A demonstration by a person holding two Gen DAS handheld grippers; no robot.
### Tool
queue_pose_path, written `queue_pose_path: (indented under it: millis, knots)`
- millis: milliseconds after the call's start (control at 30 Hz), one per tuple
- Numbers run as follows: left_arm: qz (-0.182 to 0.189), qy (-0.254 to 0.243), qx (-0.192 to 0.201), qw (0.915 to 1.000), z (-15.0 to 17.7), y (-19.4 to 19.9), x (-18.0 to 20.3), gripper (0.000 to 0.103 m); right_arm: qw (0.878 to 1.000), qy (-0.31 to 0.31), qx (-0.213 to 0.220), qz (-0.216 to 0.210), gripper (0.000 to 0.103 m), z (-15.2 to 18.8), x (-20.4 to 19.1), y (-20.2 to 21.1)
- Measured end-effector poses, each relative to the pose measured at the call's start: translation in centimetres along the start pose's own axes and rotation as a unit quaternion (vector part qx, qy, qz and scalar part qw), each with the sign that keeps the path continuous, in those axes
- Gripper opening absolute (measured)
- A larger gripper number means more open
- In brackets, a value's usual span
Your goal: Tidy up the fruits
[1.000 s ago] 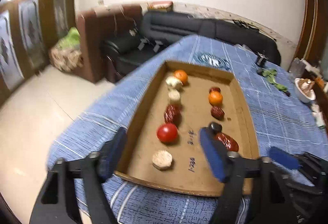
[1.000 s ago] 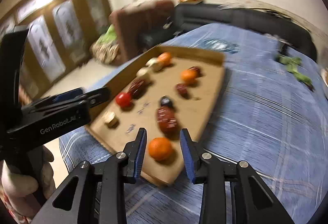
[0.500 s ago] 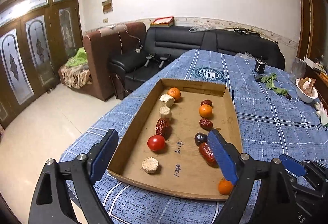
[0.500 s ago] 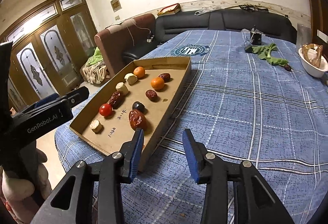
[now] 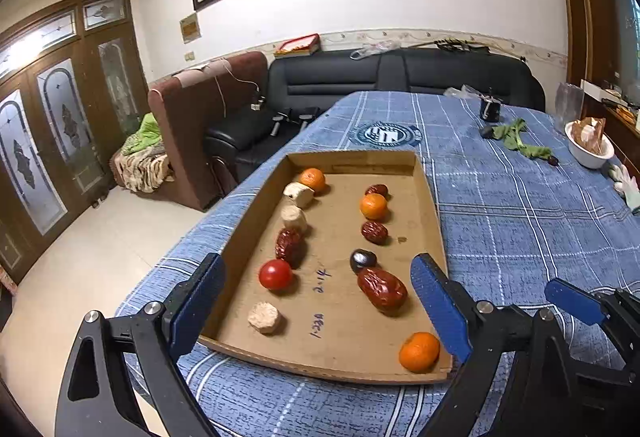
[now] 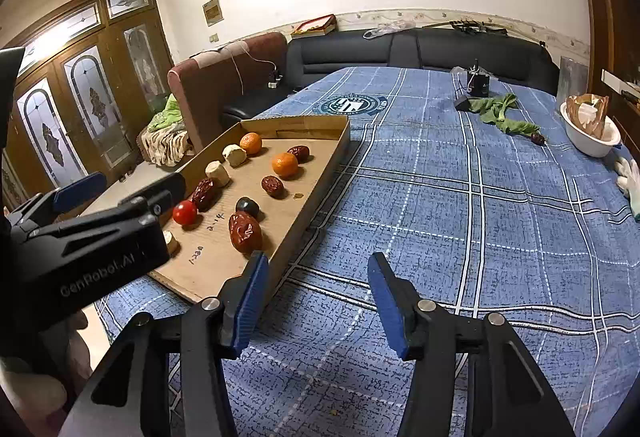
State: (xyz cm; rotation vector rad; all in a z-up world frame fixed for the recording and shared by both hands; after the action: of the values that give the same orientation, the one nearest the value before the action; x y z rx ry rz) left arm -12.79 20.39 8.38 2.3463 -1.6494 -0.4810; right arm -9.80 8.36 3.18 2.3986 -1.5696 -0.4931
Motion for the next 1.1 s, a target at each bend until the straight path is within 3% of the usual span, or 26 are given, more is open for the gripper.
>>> queue_pose_path:
  millis: [433, 1100]
  knots:
    - [0.019, 0.016, -0.017, 0.9995, 0.5, -0.4, -0.1, 0.093, 1.0, 0.009, -0.003, 0.013, 0.064, 0.3, -0.1, -0.2]
    - [0.022, 0.039, 0.018, 0.9988, -0.2, 2.5, -1.2, 0.093, 0.999, 0.029, 0.02, 0.016, 0.069, -0.4, -1.5, 1.9]
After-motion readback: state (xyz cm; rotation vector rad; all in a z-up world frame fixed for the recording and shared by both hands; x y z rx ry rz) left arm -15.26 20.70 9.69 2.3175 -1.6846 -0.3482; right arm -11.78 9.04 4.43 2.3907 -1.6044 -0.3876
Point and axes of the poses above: each gripper's, at about its wrist camera, not at the fingertips, and y roughly against the way its jaws point, x to its right, z to its underside, the point moved 3 cm from there along -y, roughly the way its jaws point, and after that the axes turned 13 degrees about x, right-handed, at the moved point
